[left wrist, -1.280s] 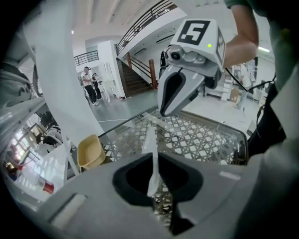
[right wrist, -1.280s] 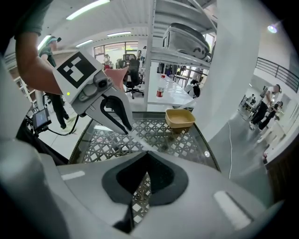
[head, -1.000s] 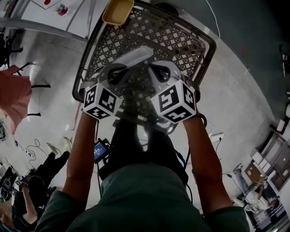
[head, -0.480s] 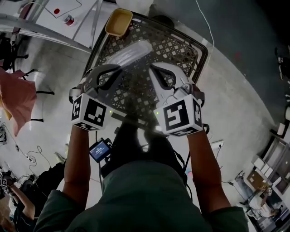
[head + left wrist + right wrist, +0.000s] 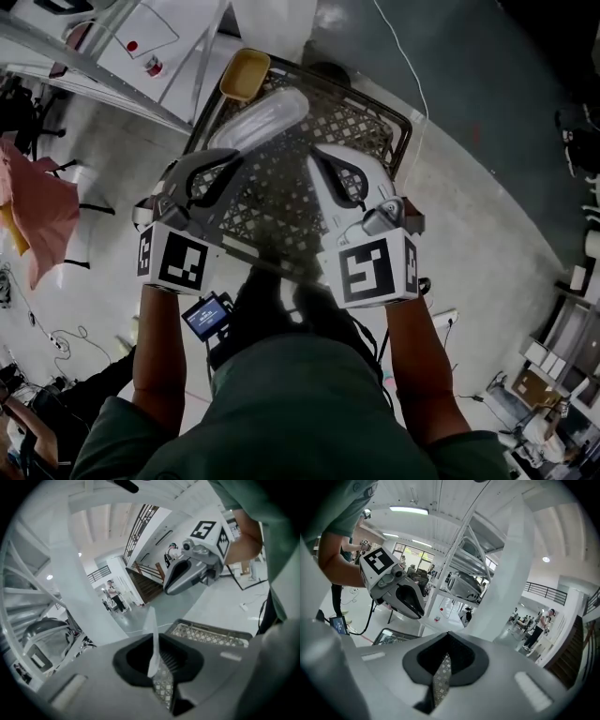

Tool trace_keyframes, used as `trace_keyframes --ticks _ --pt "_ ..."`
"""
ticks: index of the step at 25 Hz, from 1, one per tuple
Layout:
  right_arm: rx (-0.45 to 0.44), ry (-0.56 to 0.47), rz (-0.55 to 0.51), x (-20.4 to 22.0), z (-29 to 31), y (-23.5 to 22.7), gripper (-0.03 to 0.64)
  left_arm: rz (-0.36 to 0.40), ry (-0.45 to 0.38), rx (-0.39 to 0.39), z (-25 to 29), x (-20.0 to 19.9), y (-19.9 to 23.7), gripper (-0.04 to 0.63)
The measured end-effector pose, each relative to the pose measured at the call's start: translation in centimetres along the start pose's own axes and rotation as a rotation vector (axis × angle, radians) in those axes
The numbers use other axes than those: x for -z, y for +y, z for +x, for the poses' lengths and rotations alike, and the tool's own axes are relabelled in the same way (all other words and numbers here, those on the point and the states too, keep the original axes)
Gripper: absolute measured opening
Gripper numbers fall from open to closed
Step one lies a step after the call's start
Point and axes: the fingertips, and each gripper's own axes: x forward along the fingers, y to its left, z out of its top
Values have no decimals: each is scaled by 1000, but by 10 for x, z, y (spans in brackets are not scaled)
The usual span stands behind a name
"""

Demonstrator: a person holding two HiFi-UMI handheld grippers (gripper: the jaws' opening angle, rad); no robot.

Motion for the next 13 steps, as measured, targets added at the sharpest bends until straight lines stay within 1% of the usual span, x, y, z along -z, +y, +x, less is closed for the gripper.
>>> trace_keyframes --ticks 7,13 --pt "34 -18 -11 -13 -36 -3 3 31 -25 -36 -22 -28 -2 35" --pt "44 -15 -16 1 -50 -8 3 35 -33 -43 -16 -36 -14 35"
